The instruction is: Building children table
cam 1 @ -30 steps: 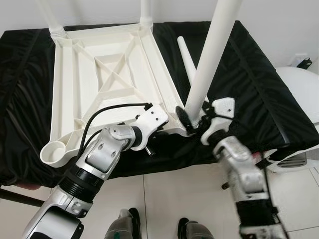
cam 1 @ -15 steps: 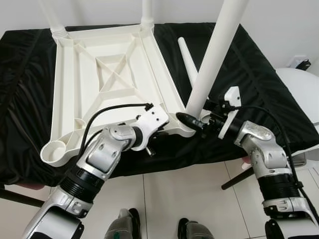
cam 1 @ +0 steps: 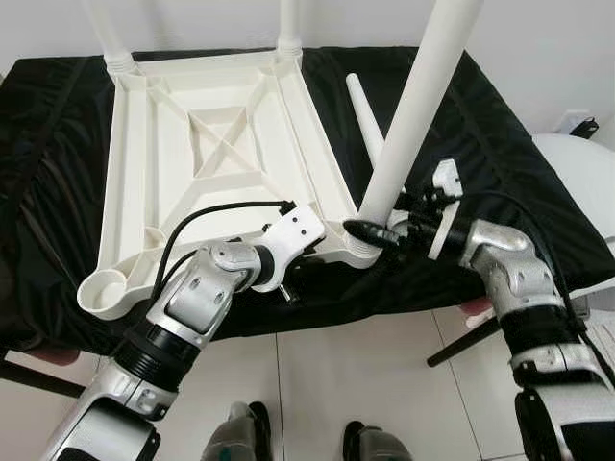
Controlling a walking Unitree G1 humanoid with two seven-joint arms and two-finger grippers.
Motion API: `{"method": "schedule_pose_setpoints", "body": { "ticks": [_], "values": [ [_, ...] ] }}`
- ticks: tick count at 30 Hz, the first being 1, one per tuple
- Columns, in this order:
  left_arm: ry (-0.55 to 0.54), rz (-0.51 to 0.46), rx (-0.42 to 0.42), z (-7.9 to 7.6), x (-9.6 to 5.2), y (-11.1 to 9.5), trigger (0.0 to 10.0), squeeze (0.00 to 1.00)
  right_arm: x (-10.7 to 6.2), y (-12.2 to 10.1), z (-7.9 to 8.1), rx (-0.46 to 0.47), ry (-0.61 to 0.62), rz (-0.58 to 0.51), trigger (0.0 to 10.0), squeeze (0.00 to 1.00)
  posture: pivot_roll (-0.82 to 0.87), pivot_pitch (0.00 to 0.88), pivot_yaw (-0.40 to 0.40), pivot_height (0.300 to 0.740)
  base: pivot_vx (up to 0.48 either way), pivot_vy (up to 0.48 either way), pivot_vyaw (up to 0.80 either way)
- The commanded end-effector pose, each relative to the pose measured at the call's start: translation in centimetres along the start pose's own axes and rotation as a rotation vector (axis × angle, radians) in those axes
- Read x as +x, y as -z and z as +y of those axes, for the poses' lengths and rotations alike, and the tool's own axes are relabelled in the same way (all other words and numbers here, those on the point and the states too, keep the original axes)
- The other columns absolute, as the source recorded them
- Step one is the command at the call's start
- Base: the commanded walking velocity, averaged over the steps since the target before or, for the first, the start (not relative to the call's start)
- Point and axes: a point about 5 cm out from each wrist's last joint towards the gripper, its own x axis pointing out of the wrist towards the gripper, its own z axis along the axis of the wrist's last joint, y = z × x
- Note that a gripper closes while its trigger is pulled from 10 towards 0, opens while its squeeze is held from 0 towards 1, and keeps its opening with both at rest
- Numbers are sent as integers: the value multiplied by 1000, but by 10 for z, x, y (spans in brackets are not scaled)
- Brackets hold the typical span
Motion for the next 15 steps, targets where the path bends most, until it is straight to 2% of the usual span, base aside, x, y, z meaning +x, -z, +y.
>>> {"method": "schedule_pose_setpoints", "body": {
  "ticks": [1,2,3,4,5,15],
  "values": [
    [17,-41,12,-3,-1,-9,10000,0,1,1,-1,-14,-11,14,10000,0,-40,152,20,740,0,0,0],
    [17,-41,12,-3,-1,-9,10000,0,1,1,-1,-14,-11,14,10000,0,-40,152,20,740,0,0,0],
    [17,-41,13,-2,-1,-9,10000,0,1,0,-3,-26,-16,12,6902,0,-39,154,21,740,0,0,0],
    [17,-41,13,-2,-1,-10,10000,0,2,-1,-4,-25,-24,11,2118,0,-38,157,23,740,0,0,0],
    [17,-40,13,-2,-1,-10,10000,0,2,-2,-5,-22,-39,7,0,0,-37,159,23,740,0,0,0],
    [15,-36,11,-1,-3,-8,10000,0,0,2,0,0,-120,18,0,0,-37,166,23,740,0,0,0]
  ]
}}
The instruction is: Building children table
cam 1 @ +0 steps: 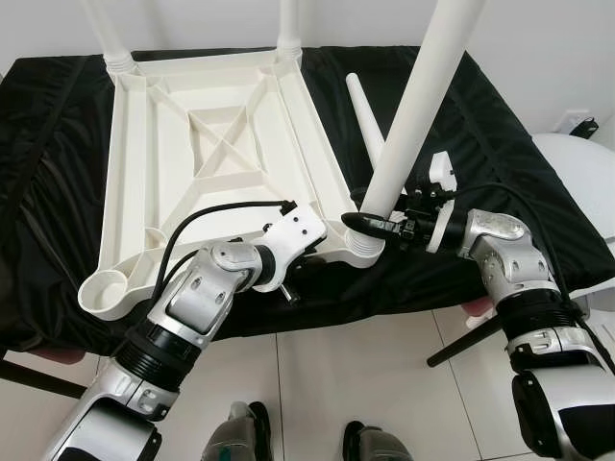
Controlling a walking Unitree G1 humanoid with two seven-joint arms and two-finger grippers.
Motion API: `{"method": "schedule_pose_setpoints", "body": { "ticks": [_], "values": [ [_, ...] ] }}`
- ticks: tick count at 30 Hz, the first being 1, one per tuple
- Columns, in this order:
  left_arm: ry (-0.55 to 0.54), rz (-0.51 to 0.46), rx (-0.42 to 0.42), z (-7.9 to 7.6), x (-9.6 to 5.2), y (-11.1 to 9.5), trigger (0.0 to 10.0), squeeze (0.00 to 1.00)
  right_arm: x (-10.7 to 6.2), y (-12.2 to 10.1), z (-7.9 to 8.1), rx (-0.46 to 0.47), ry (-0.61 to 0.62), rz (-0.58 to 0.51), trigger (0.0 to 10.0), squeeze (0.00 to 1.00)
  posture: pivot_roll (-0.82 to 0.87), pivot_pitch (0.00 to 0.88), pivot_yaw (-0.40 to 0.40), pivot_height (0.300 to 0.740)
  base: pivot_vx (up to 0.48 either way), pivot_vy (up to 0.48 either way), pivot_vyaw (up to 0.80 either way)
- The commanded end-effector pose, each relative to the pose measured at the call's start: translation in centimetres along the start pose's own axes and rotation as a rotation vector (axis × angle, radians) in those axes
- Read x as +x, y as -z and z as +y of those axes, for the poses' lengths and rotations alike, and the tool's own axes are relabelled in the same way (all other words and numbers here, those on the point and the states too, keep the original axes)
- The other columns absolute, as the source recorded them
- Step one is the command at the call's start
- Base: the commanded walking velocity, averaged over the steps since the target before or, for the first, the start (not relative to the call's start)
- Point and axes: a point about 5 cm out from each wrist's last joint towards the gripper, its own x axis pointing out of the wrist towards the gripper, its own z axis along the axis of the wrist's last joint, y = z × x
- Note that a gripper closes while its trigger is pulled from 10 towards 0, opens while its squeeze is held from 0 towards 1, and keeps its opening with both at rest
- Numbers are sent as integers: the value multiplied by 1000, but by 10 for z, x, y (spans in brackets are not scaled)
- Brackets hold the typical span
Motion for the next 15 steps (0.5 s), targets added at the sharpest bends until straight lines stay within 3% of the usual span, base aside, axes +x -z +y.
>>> {"method": "schedule_pose_setpoints", "body": {
  "ticks": [1,10,15],
  "values": [
    [14,-38,12,-2,-2,-8,10000,0,-4,3,-1,27,-1,8,0,0,-37,166,23,740,0,0,0],
    [13,-37,8,-2,-2,-8,10000,0,-11,16,5,53,81,28,0,0,-46,178,21,740,0,0,0],
    [12,-35,-1,-4,-1,-7,10000,0,-14,26,9,61,281,7,0,0,-52,183,17,740,0,0,0]
  ]
}}
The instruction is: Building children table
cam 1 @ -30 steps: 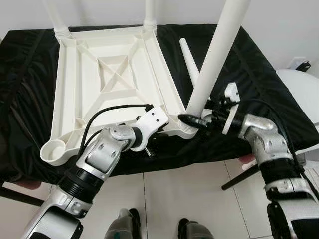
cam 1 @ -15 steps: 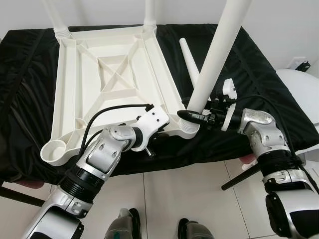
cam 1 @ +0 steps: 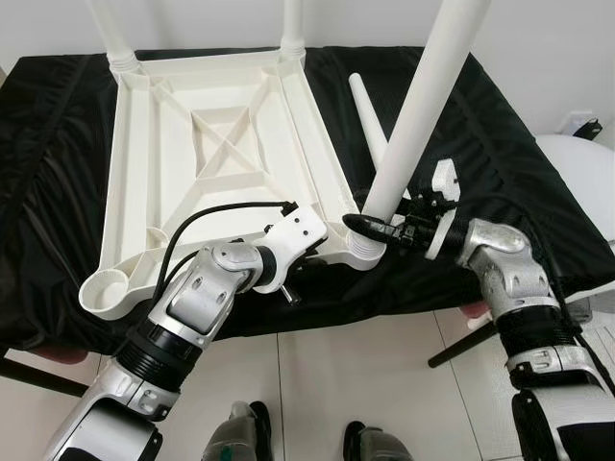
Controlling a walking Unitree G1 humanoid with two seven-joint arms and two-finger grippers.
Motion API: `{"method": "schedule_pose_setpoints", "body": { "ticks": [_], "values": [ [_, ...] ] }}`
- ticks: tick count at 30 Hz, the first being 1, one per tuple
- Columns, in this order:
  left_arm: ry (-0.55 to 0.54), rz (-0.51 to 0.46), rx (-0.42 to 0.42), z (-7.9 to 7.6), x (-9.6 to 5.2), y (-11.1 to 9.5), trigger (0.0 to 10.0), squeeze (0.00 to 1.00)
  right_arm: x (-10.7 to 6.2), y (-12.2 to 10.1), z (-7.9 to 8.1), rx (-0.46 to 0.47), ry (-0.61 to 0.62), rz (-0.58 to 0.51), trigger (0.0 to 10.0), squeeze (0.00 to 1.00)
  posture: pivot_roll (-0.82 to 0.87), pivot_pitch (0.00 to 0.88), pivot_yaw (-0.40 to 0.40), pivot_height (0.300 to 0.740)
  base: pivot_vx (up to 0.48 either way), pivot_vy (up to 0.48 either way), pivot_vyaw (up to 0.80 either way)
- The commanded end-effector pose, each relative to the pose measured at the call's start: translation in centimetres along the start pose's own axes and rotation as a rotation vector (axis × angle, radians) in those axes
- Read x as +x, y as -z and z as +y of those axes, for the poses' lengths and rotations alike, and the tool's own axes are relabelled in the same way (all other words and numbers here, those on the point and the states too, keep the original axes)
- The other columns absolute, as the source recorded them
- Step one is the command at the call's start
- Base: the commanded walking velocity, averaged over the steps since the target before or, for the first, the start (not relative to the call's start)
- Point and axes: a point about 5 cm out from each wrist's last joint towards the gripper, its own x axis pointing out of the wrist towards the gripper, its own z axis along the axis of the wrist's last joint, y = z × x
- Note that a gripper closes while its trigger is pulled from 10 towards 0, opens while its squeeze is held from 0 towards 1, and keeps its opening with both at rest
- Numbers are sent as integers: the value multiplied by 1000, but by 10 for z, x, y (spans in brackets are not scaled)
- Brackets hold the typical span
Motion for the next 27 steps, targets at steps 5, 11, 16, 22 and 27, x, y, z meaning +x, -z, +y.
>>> {"method": "schedule_pose_setpoints", "body": {
  "ticks": [5,11,16,22,27],
  "values": [
    [10,-40,2,-4,-2,-6,10000,0,-10,21,0,67,224,36,0,0,-51,185,15,740,0,0,0],
    [9,-39,0,-4,-2,-6,10000,0,-9,23,5,78,270,28,0,0,-51,185,14,740,0,0,0],
    [6,-38,-5,-5,-2,-6,10000,0,-5,30,12,100,411,43,0,0,-49,187,12,740,0,0,0],
    [4,-37,-9,-5,-2,-5,10000,0,2,38,21,123,606,53,0,0,-49,187,14,740,0,0,0],
    [5,-37,-9,-5,-2,-5,10000,0,10,38,29,105,714,62,0,0,-46,187,12,740,0,0,0]
  ]
}}
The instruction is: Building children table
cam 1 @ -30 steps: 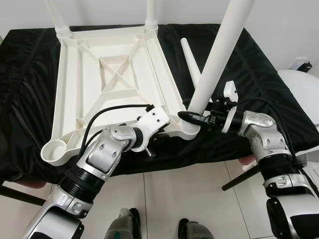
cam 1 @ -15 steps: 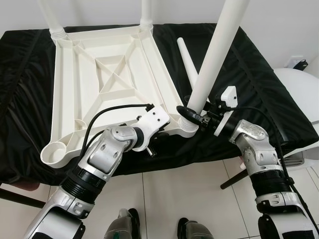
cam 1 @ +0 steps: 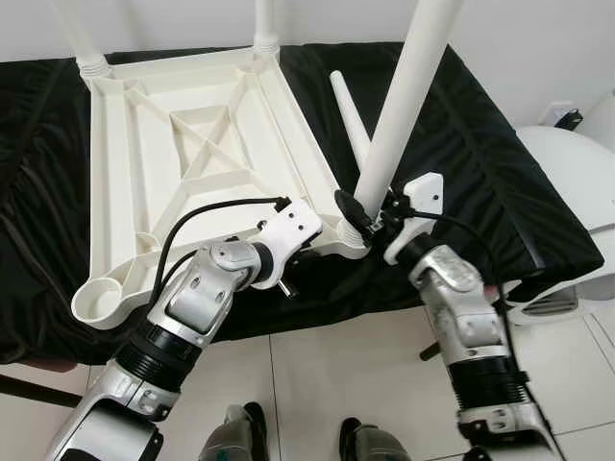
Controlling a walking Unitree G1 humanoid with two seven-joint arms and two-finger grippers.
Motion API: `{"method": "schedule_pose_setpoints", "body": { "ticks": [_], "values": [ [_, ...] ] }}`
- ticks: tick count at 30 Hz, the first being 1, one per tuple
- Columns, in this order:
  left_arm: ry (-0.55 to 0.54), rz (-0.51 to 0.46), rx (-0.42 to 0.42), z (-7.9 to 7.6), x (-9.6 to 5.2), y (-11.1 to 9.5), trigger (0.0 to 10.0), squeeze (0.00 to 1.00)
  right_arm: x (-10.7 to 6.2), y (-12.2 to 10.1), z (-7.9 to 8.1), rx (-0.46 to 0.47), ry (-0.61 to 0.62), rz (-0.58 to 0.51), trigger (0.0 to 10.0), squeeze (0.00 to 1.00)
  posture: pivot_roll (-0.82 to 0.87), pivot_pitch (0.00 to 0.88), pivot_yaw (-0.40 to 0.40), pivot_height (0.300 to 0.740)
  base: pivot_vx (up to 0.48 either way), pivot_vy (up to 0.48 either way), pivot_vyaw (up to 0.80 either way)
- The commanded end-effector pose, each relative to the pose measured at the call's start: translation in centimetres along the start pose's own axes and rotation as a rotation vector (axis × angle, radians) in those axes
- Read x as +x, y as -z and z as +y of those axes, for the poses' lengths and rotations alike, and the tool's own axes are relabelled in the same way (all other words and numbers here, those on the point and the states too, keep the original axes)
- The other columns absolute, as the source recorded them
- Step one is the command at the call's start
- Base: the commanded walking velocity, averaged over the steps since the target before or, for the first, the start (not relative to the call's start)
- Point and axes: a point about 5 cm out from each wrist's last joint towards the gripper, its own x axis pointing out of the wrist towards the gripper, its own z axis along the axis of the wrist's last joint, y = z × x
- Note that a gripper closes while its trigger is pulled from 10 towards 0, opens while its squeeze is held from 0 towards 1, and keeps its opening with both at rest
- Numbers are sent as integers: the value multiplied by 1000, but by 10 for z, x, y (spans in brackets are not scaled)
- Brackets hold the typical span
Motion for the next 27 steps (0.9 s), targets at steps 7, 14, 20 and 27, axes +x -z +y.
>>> {"method": "schedule_pose_setpoints", "body": {
  "ticks": [7,14,20,27],
  "values": [
    [61,-37,12,-11,-1,-6,10000,0,-12,32,6,16,284,159,0,0,-37,181,1,740,0,0,0],
    [61,-38,11,-12,-1,-6,10000,0,-11,32,24,1,411,163,0,0,-35,175,-2,740,0,0,0],
    [63,-39,11,-13,-1,-6,10000,0,-10,31,33,11,452,151,0,0,-33,169,-5,740,0,0,0],
    [64,-38,13,-14,-1,-6,10000,0,-10,31,32,30,481,172,5373,0,-36,162,-6,740,0,0,0]
  ]
}}
